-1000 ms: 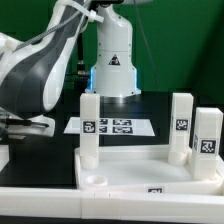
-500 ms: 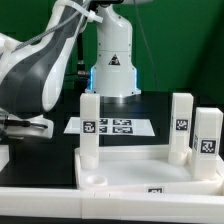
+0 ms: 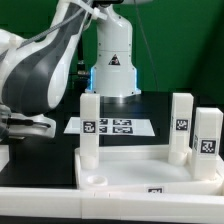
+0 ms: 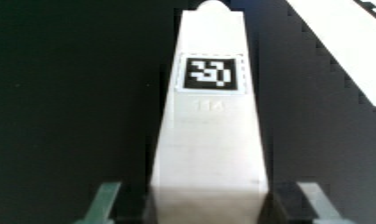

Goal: Assemble desk

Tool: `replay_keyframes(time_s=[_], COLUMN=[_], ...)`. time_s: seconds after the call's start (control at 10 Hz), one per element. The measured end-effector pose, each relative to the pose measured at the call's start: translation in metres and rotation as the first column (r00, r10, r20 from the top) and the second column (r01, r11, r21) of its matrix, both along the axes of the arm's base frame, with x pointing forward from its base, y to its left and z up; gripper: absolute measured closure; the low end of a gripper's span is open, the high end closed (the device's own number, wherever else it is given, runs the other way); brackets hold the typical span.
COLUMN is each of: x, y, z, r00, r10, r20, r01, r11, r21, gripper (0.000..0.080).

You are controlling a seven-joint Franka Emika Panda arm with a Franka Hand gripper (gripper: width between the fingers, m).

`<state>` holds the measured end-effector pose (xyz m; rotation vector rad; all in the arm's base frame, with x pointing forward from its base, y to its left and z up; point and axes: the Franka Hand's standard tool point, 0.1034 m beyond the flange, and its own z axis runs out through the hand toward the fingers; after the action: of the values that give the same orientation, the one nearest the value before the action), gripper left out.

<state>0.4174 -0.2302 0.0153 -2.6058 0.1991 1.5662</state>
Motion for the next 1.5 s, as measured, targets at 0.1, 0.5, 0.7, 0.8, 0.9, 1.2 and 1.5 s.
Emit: replay_keyframes(time_s=[0.1,0.5,0.7,0.8,0.9,1.2,1.5], x=[0.007,0.021,0.024,0.026,0.040,0.068,0.076], y=[0.004,0.016,0.014,0.013,0.014,0.021,0.015], z=[0.012,0.039,0.037,0.039,0.050,0.083,0.083], r00=[1.000,0.994,0.992,0.990,0.978,0.929,0.851], r10=[0.014,0.051,0.055,0.054,0.065,0.075,0.099], r20=[0.018,0.101,0.116,0.130,0.198,0.363,0.516], r01=[-0.014,-0.055,-0.059,-0.058,-0.069,-0.070,-0.072], r11=[1.000,0.998,0.998,0.998,0.998,0.997,0.995], r21=[0.012,0.037,0.031,0.028,0.013,-0.028,-0.073], gripper=[0.0517,0.0515,0.0515,0.0515,0.0515,0.0515,0.0515])
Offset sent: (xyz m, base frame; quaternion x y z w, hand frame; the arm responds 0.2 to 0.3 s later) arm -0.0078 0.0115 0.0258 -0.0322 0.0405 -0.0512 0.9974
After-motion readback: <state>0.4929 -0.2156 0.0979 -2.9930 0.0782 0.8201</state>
